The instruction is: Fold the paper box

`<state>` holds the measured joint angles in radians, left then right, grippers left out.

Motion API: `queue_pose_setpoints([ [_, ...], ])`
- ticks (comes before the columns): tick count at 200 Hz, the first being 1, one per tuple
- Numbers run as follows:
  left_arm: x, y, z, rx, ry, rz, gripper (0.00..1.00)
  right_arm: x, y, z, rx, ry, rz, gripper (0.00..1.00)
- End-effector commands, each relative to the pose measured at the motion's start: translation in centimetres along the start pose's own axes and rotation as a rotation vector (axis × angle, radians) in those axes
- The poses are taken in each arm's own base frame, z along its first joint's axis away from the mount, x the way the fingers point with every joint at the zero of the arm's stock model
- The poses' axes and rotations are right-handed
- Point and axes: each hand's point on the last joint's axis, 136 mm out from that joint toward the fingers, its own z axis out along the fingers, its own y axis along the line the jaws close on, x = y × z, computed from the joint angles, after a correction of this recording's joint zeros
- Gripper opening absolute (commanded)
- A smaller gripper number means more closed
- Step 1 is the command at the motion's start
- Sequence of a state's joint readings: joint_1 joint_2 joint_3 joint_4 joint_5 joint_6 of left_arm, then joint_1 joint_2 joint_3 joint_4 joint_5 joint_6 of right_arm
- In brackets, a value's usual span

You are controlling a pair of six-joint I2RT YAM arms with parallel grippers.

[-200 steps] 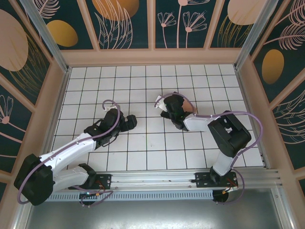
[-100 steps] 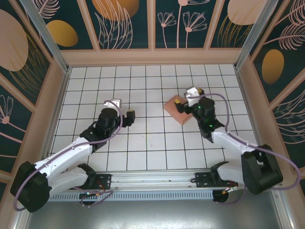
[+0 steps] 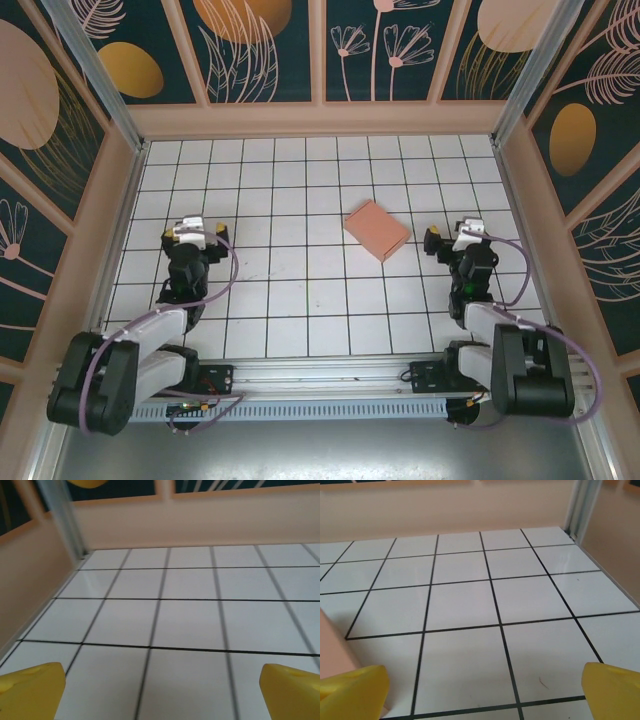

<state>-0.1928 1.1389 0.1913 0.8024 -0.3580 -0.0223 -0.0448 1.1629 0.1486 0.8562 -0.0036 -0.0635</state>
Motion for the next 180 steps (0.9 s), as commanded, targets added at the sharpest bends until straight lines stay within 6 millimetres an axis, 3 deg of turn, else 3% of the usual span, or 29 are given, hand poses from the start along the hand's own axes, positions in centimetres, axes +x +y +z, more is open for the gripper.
queue_pose_setpoints([
  [1,-3.6,2.0,0.2,-0.053,-0.191,-0.07,0.99,-3.2,0.3,0.2,-0.041,-0.162,0.056,0.99],
  [18,-3.8,2.5,1.2,-0.056,-0.206,-0.104,0.99,-3.6,0.5,0.8,-0.063,-0.184,0.059,0.99],
  [35,-2.7,2.4,2.7,-0.031,-0.167,-0.116,0.99,-3.8,0.6,1.5,-0.096,-0.196,0.102,0.99],
  [68,-1.1,1.6,3.5,0.016,-0.152,-0.099,0.99,-1.8,1.0,2.3,-0.122,-0.175,0.094,0.99],
  [76,-0.8,1.4,4.1,0.02,-0.125,-0.094,0.99,-2.1,0.9,2.3,-0.118,-0.196,0.101,0.99],
  [102,-1.0,1.9,4.0,0.005,-0.135,-0.11,0.99,-1.6,0.6,3.6,-0.091,-0.135,0.103,0.99],
  [180,-0.9,1.9,4.1,0.005,-0.13,-0.108,0.99,-1.5,0.6,3.6,-0.084,-0.134,0.099,0.99],
])
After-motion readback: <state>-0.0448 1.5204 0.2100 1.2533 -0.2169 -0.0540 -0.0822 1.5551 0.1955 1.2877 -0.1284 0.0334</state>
